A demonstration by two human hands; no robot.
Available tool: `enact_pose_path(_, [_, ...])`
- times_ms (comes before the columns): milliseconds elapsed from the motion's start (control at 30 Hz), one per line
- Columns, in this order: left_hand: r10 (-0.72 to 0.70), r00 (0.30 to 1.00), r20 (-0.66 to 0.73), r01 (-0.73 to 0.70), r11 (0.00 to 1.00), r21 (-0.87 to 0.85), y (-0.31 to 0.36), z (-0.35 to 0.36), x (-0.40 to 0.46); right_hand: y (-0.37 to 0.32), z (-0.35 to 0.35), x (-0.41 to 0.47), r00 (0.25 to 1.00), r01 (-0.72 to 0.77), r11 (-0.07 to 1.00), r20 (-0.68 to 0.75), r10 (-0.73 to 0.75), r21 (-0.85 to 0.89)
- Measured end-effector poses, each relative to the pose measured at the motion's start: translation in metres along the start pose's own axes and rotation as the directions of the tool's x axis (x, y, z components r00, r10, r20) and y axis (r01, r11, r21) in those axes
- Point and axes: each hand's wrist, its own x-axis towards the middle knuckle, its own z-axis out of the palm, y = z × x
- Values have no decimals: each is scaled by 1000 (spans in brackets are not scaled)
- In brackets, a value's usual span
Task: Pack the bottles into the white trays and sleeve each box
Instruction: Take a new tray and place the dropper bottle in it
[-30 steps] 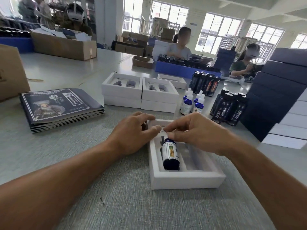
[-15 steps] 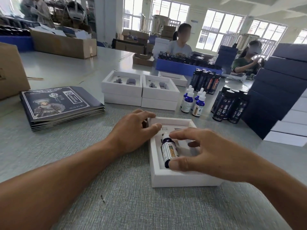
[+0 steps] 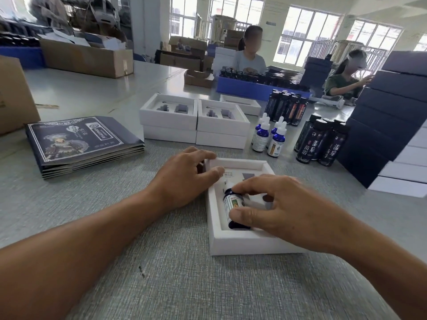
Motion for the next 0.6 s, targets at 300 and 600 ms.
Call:
enact_pose_path(300, [-28, 999, 26, 28, 1000, 12, 6, -3, -3, -4, -2, 10, 994, -52, 997, 92, 57, -57])
enact_pose_path(600, [-66, 996, 61, 65, 998, 16, 11, -5, -5, -1, 14, 3, 996, -48, 999, 70, 49, -22])
